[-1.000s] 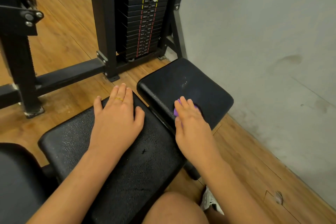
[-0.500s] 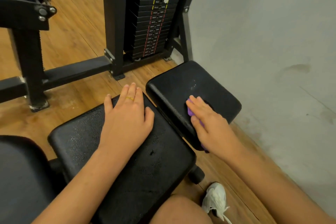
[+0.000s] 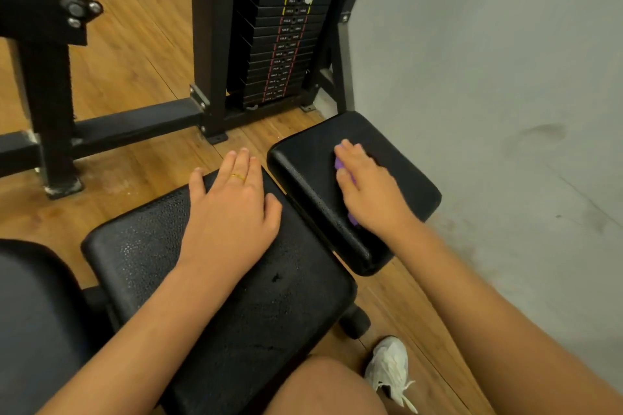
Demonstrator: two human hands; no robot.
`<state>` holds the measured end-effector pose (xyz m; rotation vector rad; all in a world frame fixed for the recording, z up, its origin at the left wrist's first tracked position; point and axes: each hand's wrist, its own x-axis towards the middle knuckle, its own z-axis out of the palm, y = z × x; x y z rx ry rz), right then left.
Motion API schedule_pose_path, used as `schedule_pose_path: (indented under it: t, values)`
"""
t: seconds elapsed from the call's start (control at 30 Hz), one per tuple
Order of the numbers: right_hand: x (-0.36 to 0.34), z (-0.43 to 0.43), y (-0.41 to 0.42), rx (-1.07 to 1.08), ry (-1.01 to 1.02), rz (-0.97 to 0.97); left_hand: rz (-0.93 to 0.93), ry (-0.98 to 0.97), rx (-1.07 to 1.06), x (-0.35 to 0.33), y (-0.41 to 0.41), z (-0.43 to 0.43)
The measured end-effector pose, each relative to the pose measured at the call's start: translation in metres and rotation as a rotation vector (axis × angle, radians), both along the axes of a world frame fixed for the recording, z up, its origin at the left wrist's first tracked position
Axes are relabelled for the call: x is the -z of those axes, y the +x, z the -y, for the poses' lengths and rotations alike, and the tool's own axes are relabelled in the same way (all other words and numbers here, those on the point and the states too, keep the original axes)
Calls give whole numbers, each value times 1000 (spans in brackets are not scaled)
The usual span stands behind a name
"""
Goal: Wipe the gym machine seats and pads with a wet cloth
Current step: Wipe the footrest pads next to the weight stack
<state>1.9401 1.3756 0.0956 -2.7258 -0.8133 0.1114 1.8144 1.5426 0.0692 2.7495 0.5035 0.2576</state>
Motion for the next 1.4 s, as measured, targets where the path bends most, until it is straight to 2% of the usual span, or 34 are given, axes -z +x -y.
schedule_pose_path:
  t: [0.07, 0.17, 0.23, 0.4, 0.57, 0.63, 0.7, 0.97, 1.1, 1.4]
  values:
    - [5, 5, -39, -140, -10, -2, 9, 1, -2, 0, 1, 2]
    - [5, 14, -35, -204, 42, -16, 15, 7, -5, 1, 2, 0]
    - [6, 13, -3, -152, 48, -20, 8, 10, -7, 2, 2, -1]
    - [3, -3, 80, 153, 73, -58, 15, 5, -4, 5, 0, 0]
    - [2, 1, 0, 74, 8, -9, 27, -3, -7, 2, 1, -1]
    - [2, 19, -38, 25, 40, -27, 31, -3, -9, 2, 2, -2]
    - [4, 32, -40, -30, 68, -49, 33, -2, -6, 3, 3, -2]
    - [6, -21, 82, 37, 79, -65, 27, 25, 1, 8, 2, -1]
    - [9, -46, 97, 74, 92, -84, 13, 30, 5, 10, 1, -1]
    - [11, -32, -2, -244, 89, -43, 30, 61, -5, 9, 11, 6]
